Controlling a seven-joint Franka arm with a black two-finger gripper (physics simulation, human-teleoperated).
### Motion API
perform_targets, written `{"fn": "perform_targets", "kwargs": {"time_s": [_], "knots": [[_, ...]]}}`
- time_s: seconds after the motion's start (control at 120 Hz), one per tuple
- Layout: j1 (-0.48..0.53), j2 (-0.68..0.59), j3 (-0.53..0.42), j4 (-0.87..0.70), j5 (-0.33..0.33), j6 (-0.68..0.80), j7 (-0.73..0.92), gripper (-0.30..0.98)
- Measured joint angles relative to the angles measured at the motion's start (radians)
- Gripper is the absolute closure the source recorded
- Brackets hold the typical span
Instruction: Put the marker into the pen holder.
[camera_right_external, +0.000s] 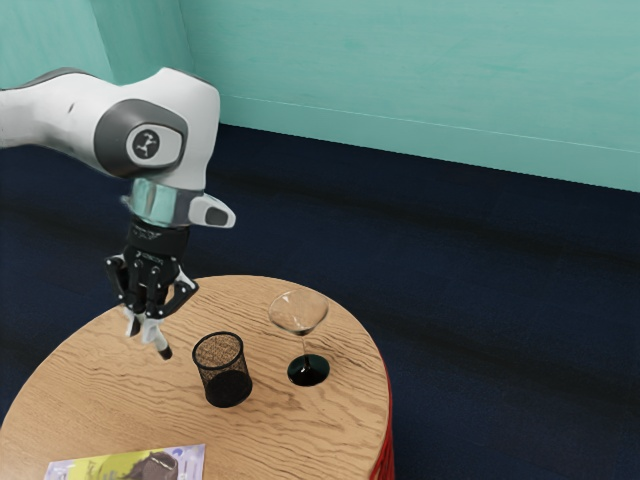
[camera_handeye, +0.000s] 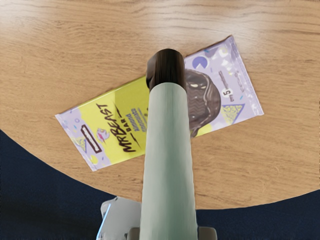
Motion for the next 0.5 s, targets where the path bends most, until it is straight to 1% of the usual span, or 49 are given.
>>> {"fn": "perform_targets", "kwargs": {"time_s": [0.258, 0.333, 0.375, 0.5], "knots": [[-0.017, 0.176, -0.021, 0.128, 0.011, -0.015, -0.029, 0.74], [-0.039, 0.21, -0.011, 0.157, 0.013, -0.016, -0.035, 0.74], [-0.029, 0.226, -0.026, 0.175, 0.014, -0.016, -0.038, 0.74], [-0.036, 0.276, -0.022, 0.214, 0.03, -0.016, -0.046, 0.74]]}}
